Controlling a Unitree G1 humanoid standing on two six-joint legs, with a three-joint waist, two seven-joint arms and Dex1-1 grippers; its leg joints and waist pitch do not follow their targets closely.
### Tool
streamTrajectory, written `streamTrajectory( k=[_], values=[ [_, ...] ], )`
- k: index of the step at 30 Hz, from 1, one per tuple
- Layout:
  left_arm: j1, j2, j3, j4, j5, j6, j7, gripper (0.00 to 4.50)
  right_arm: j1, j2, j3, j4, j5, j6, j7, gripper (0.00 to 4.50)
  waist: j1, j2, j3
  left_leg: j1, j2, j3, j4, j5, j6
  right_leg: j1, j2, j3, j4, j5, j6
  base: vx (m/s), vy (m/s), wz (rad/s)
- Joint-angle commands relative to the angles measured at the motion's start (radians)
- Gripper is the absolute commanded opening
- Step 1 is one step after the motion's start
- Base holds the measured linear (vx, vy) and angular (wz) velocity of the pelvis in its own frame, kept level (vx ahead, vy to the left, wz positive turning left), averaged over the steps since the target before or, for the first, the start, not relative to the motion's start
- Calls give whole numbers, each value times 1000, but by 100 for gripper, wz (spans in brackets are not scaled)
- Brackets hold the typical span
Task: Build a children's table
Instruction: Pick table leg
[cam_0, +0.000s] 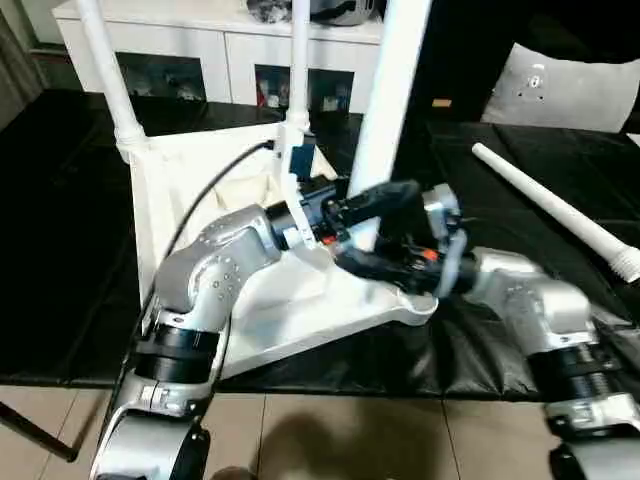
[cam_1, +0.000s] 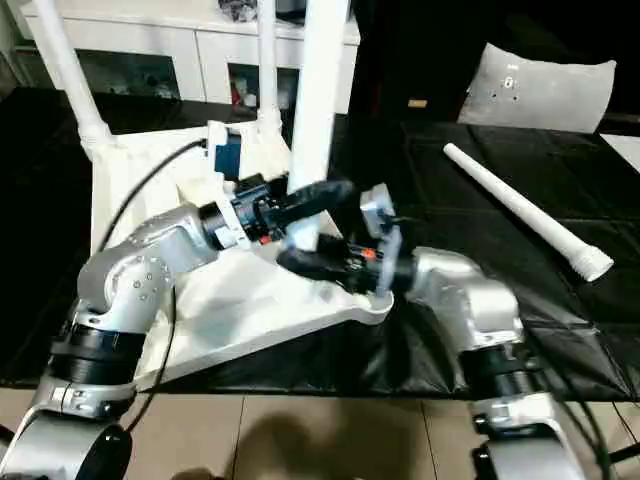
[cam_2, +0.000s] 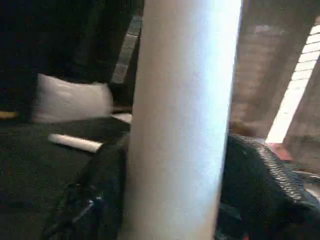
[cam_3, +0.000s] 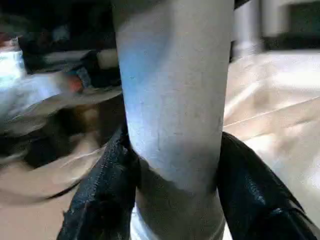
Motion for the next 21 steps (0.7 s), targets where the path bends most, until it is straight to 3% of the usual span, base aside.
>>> streamTrajectory(
  k=[1, 2, 4, 5, 6, 7, 11, 14, 19, 20, 21],
  values=[
    [7, -6, -11, 6, 45, -42, 36, 319, -9, 1, -35, 21, -25, -39, -79, 191, -2, -3, -73, 5, 24, -1, -73, -184, 4, 63, -54, 44, -68, -309, -127, 0, 0, 0],
    [12, -4, -22, 6, 83, -69, 71, 341, -16, 16, -32, 45, -67, -87, -145, 191, 1, -2, -75, 6, 23, -1, -72, -178, 5, 65, -53, 45, -66, -298, -127, 0, 0, 0],
    [15, -20, -26, 6, 131, -99, 150, 343, -28, 46, -35, 90, -122, -151, -256, 191, 0, -2, -74, 7, 26, -1, -74, -177, -7, 60, -53, 45, -63, -285, -131, 0, 0, 0],
    [11, -42, -37, 23, 197, -147, 243, 343, -38, 79, -39, 129, -158, -199, -350, 191, -2, -1, -73, 8, 25, 0, -74, -187, -10, 60, -53, 45, -64, -288, -132, 0, 0, 0],
    [10, -44, -38, 24, 203, -150, 250, 343, -39, 81, -39, 131, -160, -202, -356, 191, -2, 1, -73, 7, 27, -1, -75, -186, -13, 58, -54, 46, -64, -283, -131, 0, 0, 0],
    [4, -57, -49, 39, 241, -175, 295, 343, -44, 97, -39, 146, -177, -223, -395, 190, -4, -7, -74, 5, 25, -1, -75, -191, -10, 62, -54, 45, -64, -289, -126, 0, 0, 0],
    [-25, -125, -40, 100, 300, -218, 432, 343, -69, 148, -33, 208, -242, -283, -536, 190, -4, -5, -75, 4, 23, 0, -74, -190, -1, 61, -53, 46, -65, -290, -112, 0, 0, 0],
    [-26, -145, -58, 115, 306, -212, 438, 343, -89, 181, -47, 250, -267, -333, -633, 190, -6, -6, -74, 3, 20, 1, -74, -196, -3, 59, -54, 46, -68, -307, -110, 0, 0, 0],
    [-18, -159, -68, 120, 311, -201, 445, 343, -98, 198, -52, 280, -307, -386, -708, 190, -12, -5, -74, 3, 21, 2, -74, -198, 8, 59, -50, 46, -63, -255, -121, 0, 0, 0],
    [-18, -163, -66, 123, 309, -204, 445, 343, -98, 200, -53, 284, -313, -393, -721, 190, -12, 2, -74, 5, 21, 1, -74, -199, 7, 58, -51, 47, -63, -252, -122, 0, 0, 0],
    [-18, -164, -66, 124, 309, -205, 446, 325, -98, 201, -54, 285, -314, -394, -725, 190, -14, -2, -73, 5, 20, 2, -74, -210, 9, 60, -49, 46, -64, -258, -122, 0, 0, 0]
  ],
)
